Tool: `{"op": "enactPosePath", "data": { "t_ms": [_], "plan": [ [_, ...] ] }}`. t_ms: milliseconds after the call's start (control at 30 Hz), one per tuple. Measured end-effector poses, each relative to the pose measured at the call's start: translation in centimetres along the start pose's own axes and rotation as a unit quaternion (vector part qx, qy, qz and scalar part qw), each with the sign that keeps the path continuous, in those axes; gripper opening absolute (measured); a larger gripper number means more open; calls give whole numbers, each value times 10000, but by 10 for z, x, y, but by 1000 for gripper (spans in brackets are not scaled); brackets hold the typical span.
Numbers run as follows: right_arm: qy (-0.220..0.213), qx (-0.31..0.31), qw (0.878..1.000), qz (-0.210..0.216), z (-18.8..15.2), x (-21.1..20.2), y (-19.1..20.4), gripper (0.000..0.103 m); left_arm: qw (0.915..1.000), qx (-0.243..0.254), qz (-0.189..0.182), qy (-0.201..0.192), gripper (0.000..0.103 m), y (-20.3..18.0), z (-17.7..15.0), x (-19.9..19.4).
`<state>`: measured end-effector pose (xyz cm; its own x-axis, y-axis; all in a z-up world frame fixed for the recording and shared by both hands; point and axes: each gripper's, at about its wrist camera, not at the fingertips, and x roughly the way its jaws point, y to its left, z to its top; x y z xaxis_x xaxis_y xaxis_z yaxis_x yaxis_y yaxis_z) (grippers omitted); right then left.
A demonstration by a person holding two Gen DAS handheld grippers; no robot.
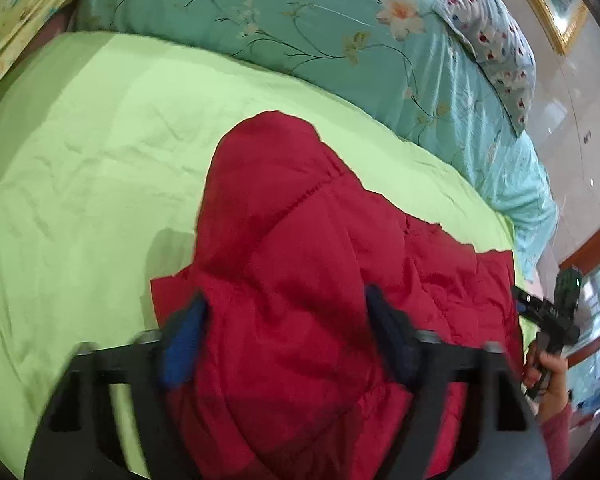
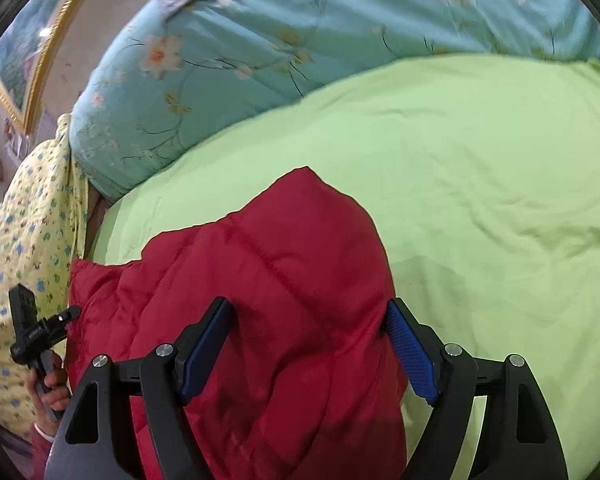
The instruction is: Fold large clothes
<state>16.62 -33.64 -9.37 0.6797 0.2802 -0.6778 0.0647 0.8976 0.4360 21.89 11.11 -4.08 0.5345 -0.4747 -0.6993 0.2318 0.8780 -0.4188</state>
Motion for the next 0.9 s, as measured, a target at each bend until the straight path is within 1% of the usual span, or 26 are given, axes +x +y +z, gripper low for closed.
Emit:
{"op": "enactPosePath", "data": {
  "t_ms": [33, 67, 100, 167, 200, 267, 333, 367, 433, 467, 533, 633, 700, 767, 800, 867, 900],
  "plan": [
    [-21, -29, 10000, -20, 0, 0, 0, 66, 10000, 51, 1, -22, 51, -2, 0, -1],
    [-6, -65, 10000, -41, 0, -1, 2, 38, 9999, 110, -9, -52, 41, -4, -1, -2],
    [39, -88, 10000, 11, 0, -2, 4, 24, 9998, 196, 20, -101, 37, -6, -2, -4],
    [-121, -168, 9998, -64, -2, -13, 13, 16, 9990, 344, 189, -228, 24, -13, -3, -9],
    [-209, -214, 9995, -115, -1, -19, 16, 13, 9981, 421, 279, -338, 22, -19, -3, -14],
    [-581, -314, 9976, -206, 1, -39, 28, 13, 9954, 573, 445, -618, 19, -30, 0, -24],
    [-924, -344, 9946, -313, 6, -56, 37, 13, 9908, 776, 588, -940, 18, -45, 4, -35],
    [-1145, -425, 9914, -479, 8, -64, 43, 13, 9883, 859, 680, -1065, 18, -51, 7, -38],
    [-1341, -503, 9868, -759, 13, -67, 49, 13, 9837, 964, 939, -1190, 18, -61, 17, -36],
    [-1375, -489, 9853, -890, 15, -64, 49, 13, 9832, 957, 1030, -1161, 18, -62, 22, -30],
    [-1318, -385, 9846, -1079, 21, -50, 43, 13, 9855, 794, 1138, -980, 18, -55, 33, -12],
    [-1116, -275, 9842, -1344, 25, -20, 30, 13, 9881, 495, 1313, -632, 18, -37, 43, 22],
    [-986, -212, 9847, -1418, 25, -3, 24, 13, 9885, 378, 1393, -451, 19, -26, 45, 41],
    [-863, -160, 9845, -1517, 24, 11, 18, 14, 9887, 227, 1446, -316, 24, -14, 44, 54],
    [-821, -141, 9846, -1538, 25, 13, 16, 15, 9888, 165, 1458, -262, 25, -8, 45, 59],
    [-737, -60, 9851, -1552, 25, 17, 12, 16, 9880, 31, 1534, -198, 31, 0, 45, 68],
    [-712, -42, 9851, -1563, 26, 18, 11, 18, 9879, -39, 1542, -161, 32, 4, 45, 71]
  ]
}}
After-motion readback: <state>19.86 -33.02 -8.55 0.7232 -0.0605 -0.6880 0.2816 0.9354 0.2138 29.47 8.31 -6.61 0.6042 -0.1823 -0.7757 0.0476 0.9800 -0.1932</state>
